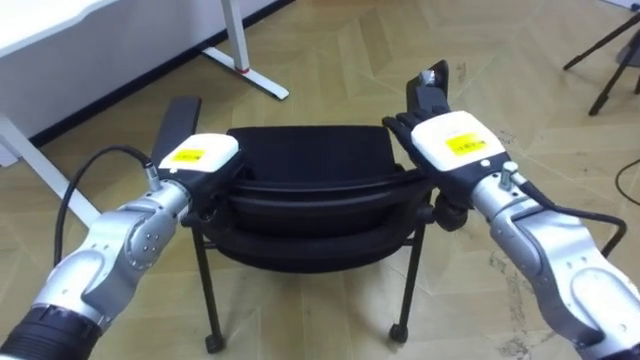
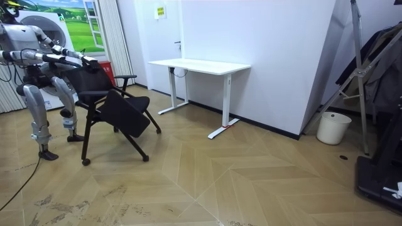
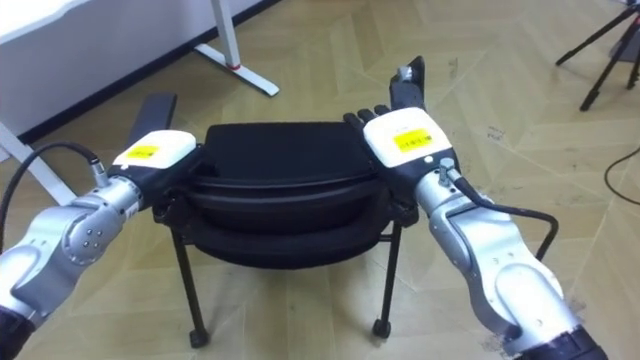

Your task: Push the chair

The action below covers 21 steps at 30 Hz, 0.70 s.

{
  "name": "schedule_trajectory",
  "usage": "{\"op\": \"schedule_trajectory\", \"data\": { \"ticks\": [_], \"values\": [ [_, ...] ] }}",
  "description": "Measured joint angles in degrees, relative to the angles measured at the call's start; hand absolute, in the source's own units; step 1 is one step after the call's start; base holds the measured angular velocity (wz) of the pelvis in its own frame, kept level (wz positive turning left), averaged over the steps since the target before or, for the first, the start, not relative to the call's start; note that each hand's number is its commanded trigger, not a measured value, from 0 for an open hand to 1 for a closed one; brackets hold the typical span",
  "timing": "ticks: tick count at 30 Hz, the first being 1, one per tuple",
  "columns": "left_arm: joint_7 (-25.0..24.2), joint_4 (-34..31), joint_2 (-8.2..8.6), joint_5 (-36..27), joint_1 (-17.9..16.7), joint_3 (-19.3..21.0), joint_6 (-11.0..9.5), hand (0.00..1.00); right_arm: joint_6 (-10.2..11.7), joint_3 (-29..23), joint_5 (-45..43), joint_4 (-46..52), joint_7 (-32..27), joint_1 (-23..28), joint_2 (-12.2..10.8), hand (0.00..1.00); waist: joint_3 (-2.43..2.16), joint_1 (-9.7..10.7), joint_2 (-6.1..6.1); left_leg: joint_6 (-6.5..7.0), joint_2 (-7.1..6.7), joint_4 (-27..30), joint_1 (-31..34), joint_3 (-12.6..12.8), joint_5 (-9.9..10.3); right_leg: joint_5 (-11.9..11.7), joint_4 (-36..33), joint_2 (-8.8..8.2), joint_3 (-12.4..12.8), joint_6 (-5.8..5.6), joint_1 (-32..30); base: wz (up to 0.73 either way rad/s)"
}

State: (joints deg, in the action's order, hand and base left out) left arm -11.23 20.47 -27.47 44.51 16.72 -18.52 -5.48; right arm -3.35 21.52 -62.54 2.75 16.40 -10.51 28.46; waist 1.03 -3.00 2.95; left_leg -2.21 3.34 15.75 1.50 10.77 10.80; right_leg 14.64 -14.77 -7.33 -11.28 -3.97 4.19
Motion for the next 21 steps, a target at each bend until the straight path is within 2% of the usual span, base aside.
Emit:
{"op": "schedule_trajectory", "data": {
  "ticks": [4,6,8,14,16,21],
  "values": [
    [0.30,0.34,0.06,-0.04,1.08,-0.90,0.01,1.00,-0.48,2.64,0.22,-0.03,1.23,0.00,-0.10,0.00,0.17,-0.30,0.25,-0.01,0.00,0.05,-0.05,-0.28,0.00,-0.02,-0.01,0.02,-0.28,0.03,0.21,0.03],
    [0.31,0.35,0.10,0.03,1.31,-1.13,0.01,1.00,-0.58,3.45,0.25,-0.28,1.85,0.00,-0.60,0.00,0.57,-0.26,0.10,0.00,-0.02,0.34,0.04,-0.77,0.00,-0.05,0.19,0.04,-0.85,0.06,0.67,0.15],
    [0.41,0.51,0.22,0.06,2.71,-1.93,0.16,1.00,-1.26,3.97,0.29,-2.25,2.26,-0.20,-1.88,0.00,0.66,0.05,0.14,0.00,-0.09,1.09,1.22,-1.92,0.00,-0.04,0.32,0.07,-1.84,0.06,0.46,0.24],
    [0.63,2.08,1.36,0.08,3.71,-2.26,0.18,1.00,-2.98,4.13,1.39,-5.00,1.91,-1.69,-3.68,0.00,0.04,0.11,-0.92,0.00,-0.13,1.72,2.42,-2.83,0.00,-0.07,0.04,0.09,-2.79,0.11,-0.05,0.08],
    [0.66,2.15,1.41,0.07,3.72,-2.26,0.18,1.00,-2.99,4.13,1.88,-5.50,1.89,-1.98,-3.82,0.00,-0.02,0.26,-1.01,-0.01,-0.15,1.78,2.56,-3.01,-0.01,-0.07,0.04,0.09,-2.97,0.11,-0.01,0.05],
    [0.67,2.42,1.38,0.08,3.72,-2.06,0.23,1.00,-3.45,4.13,1.55,-9.54,1.98,-4.23,-6.41,0.00,-0.03,1.09,-0.96,-0.01,-0.15,1.98,2.58,-3.14,-0.01,-0.13,0.12,0.10,-3.21,0.18,0.17,0.01]
  ]
}}
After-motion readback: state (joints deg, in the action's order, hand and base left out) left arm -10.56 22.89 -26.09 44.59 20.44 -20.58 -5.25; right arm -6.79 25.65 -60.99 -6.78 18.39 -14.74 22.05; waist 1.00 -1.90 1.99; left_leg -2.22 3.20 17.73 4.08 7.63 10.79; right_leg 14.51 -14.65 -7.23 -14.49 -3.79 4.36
